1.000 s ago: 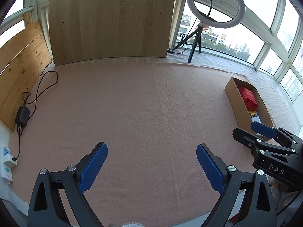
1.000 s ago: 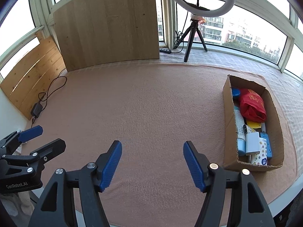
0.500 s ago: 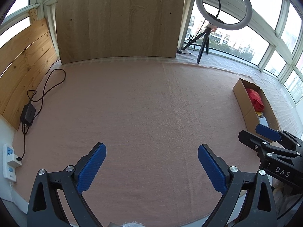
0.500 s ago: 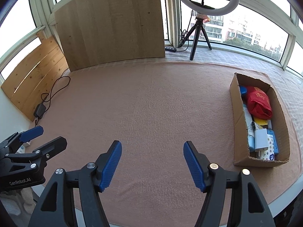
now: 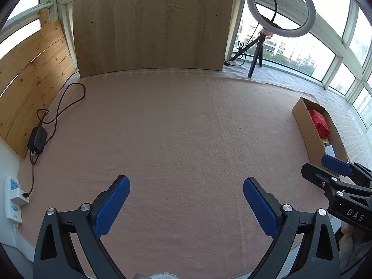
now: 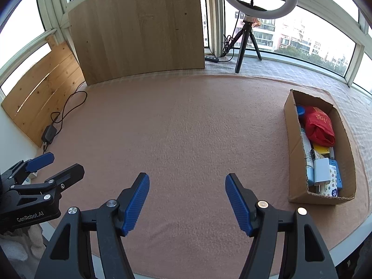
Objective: Organize objects
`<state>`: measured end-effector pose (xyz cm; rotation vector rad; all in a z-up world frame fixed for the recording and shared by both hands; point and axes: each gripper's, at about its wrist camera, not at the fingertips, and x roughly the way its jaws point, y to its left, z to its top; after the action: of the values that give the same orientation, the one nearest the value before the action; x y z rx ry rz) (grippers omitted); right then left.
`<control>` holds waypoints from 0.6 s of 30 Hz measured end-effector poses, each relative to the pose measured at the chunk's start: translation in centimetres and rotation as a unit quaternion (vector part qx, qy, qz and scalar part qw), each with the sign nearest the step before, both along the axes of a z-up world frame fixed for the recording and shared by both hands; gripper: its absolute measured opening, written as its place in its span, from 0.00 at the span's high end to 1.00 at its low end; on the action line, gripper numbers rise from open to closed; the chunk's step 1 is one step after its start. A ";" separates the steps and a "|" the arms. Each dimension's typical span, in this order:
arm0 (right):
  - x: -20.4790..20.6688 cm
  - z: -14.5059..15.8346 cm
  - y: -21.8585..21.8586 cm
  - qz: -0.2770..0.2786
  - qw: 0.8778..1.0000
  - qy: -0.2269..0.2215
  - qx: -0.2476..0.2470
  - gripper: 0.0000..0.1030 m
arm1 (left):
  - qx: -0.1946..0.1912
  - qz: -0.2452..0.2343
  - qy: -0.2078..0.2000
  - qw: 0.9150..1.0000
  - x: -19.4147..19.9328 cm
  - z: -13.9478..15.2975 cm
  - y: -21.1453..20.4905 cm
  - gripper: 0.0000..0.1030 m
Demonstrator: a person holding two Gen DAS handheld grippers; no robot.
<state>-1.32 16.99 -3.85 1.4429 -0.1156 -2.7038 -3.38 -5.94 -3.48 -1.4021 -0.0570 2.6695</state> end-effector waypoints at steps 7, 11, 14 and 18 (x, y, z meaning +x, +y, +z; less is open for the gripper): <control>0.0 -0.1 0.4 -0.001 1.000 -0.003 -0.005 0.37 | -0.002 0.000 0.000 1.000 0.1 0.0 0.0 0.03; 0.1 -0.2 0.4 0.000 1.000 -0.006 -0.008 0.37 | -0.004 -0.003 -0.001 1.000 0.2 0.0 0.3 0.03; 0.1 -0.3 0.5 0.000 1.000 -0.007 -0.009 0.37 | -0.004 -0.004 -0.001 1.000 0.2 0.0 0.4 0.03; 0.1 -0.3 0.7 0.000 1.000 -0.008 -0.011 0.37 | -0.007 -0.004 -0.001 1.000 0.4 0.0 0.6 0.03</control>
<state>-1.19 17.65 -4.13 1.4590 -0.1459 -2.6835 -2.96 -5.38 -3.46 -1.4052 -0.0332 2.6664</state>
